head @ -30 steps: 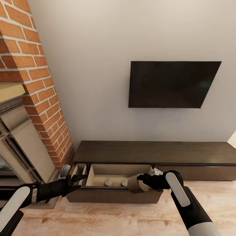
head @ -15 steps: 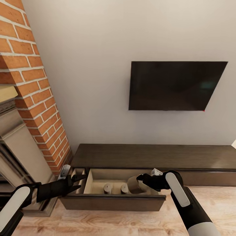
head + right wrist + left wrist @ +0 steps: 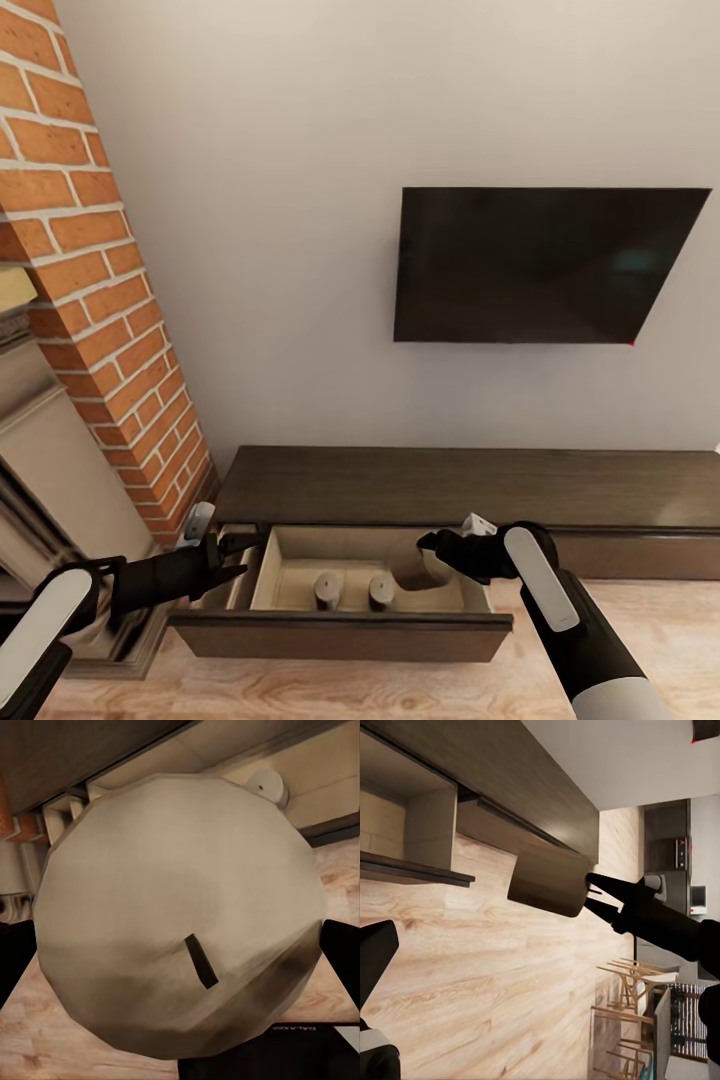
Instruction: Place each of the two pumpkins and all three candles from the living room inside a cabinet in the living room (use any cabinet), then make sure every cabinet is closed, and position the cauldron so it is next to a table in the living room.
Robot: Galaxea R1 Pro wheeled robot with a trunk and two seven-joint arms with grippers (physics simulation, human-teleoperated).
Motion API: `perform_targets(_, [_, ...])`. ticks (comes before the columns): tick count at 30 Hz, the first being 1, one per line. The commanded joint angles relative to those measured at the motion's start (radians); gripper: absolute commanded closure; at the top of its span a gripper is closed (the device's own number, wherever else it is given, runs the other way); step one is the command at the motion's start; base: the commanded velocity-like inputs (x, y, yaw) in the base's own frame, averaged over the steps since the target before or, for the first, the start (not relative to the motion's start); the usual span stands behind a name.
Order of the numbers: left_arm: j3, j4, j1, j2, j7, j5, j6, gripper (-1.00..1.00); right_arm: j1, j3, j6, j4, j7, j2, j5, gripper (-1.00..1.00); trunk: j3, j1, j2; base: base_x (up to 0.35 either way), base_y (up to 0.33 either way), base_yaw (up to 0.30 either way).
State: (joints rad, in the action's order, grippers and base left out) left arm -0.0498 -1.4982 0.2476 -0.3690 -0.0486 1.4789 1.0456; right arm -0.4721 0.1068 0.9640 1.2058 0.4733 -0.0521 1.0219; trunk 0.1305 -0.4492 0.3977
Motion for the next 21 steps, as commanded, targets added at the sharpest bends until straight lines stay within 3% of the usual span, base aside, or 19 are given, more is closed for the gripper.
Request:
perform_targets(1, [-0.001, -0.001, 0.001, -0.001, -0.005, 0.006, 0.002, -1.00, -0.001, 0.002, 0.000, 0.000, 0.011, -0.001, 0.012, 1.00, 0.002, -0.001, 0.002, 0.057, 0.000, 0.000])
perform_targets(11, [-0.001, -0.001, 0.001, -0.001, -0.005, 0.006, 0.002, -1.00, -0.001, 0.006, -0.007, -0.038, 0.019, 0.007, 0.007, 1.00, 0.002, -0.001, 0.002, 0.044, -0.023, 0.000])
perform_targets(21, [-0.001, -0.001, 0.001, -0.001, -0.005, 0.006, 0.002, -1.00, -0.002, 0.017, -0.070, -0.045, 0.054, 0.013, -0.017, 1.00, 0.002, -0.001, 0.002, 0.070, 0.000, 0.000])
